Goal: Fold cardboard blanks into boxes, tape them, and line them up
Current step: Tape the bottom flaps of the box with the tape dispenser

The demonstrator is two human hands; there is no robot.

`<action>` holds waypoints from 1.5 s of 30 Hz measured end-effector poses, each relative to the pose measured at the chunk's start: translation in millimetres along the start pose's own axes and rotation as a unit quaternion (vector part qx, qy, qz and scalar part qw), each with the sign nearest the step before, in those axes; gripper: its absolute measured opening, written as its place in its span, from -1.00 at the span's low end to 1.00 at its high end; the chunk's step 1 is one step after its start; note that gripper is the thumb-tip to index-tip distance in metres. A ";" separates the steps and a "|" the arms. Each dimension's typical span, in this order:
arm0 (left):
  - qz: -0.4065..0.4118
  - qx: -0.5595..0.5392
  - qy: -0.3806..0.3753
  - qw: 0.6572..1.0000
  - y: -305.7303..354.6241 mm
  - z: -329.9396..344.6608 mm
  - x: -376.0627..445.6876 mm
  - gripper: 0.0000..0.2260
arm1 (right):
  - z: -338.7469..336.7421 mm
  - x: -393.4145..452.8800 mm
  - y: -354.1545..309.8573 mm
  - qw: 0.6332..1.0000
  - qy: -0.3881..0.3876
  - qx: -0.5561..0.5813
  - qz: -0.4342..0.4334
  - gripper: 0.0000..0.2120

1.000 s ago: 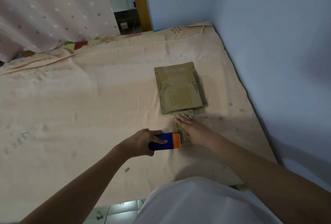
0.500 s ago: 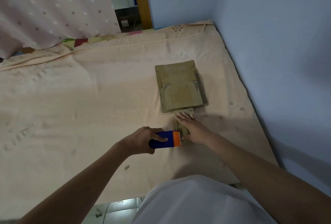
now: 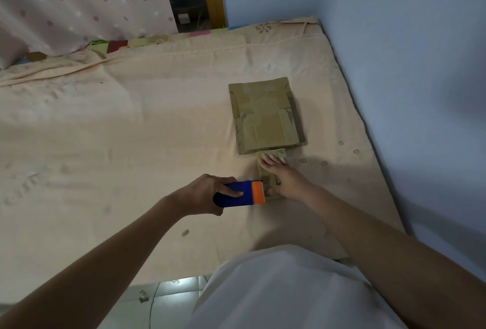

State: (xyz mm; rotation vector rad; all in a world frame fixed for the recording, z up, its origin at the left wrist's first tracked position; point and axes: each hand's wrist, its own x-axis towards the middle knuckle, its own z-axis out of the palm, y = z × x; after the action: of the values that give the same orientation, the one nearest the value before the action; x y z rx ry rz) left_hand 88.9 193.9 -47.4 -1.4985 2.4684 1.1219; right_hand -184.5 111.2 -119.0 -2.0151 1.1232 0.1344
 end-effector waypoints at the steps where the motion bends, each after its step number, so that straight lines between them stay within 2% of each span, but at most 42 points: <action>1: -0.003 -0.002 0.000 1.000 -0.1 0.4 -0.2 -0.44 | 1.2 1.1 1.6 1.000 -0.001 0.005 0.004 -0.08; 13: -0.007 0.023 0.002 1.000 -2.1 1.9 -2.1 -0.42 | 1.6 5.6 1.3 1.000 0.008 0.023 0.016 -0.06; 27: -0.016 0.000 0.008 1.000 -0.5 -4.5 -9.8 -0.42 | 1.6 7.2 2.0 0.999 0.017 0.027 -0.001 -0.07; 45: -0.023 0.019 0.016 0.999 5.4 -12.5 -23.5 -0.43 | 6.1 10.9 6.3 0.999 0.000 0.026 0.027 -0.06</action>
State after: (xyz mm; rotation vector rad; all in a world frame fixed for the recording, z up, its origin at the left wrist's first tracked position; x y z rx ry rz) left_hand 101.1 205.6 -26.2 -1.5662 2.4487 1.0463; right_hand -181.1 106.4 -131.7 -1.9392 1.1699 0.1323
